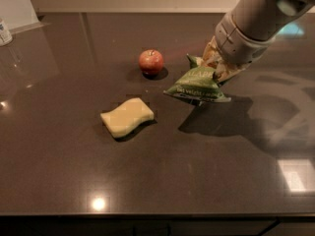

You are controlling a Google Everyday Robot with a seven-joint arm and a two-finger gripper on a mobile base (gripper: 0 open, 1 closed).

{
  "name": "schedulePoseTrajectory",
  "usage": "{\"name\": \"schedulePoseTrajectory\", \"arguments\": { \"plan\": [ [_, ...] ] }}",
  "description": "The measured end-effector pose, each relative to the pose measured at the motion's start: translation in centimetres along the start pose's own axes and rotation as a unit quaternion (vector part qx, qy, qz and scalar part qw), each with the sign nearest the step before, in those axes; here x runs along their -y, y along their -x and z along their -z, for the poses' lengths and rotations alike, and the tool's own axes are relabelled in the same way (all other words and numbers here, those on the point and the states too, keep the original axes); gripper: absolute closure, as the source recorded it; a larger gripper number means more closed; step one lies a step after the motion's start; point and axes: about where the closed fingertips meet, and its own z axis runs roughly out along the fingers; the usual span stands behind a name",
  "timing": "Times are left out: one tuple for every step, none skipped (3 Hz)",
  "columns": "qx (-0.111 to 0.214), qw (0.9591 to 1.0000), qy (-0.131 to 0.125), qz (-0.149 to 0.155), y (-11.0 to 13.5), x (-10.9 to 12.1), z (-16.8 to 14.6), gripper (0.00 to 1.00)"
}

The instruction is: Move green jalapeno chip bag near apple

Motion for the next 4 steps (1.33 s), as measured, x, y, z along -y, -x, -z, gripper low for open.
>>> {"name": "schedulePoseTrajectory", "arguments": {
  "plan": [
    [0.007,0.9998,-0.017,0.003,-1.9,3.4,-0.7,1.0],
    [0.012,0.9995,-0.028,0.001,-4.2,5.7,-2.3,1.0],
    [0.012,0.9994,-0.031,-0.005,-6.1,6.6,-4.3,1.0],
    [0.021,0.9991,-0.033,-0.015,-7.3,6.8,-6.2,1.0]
  ]
}}
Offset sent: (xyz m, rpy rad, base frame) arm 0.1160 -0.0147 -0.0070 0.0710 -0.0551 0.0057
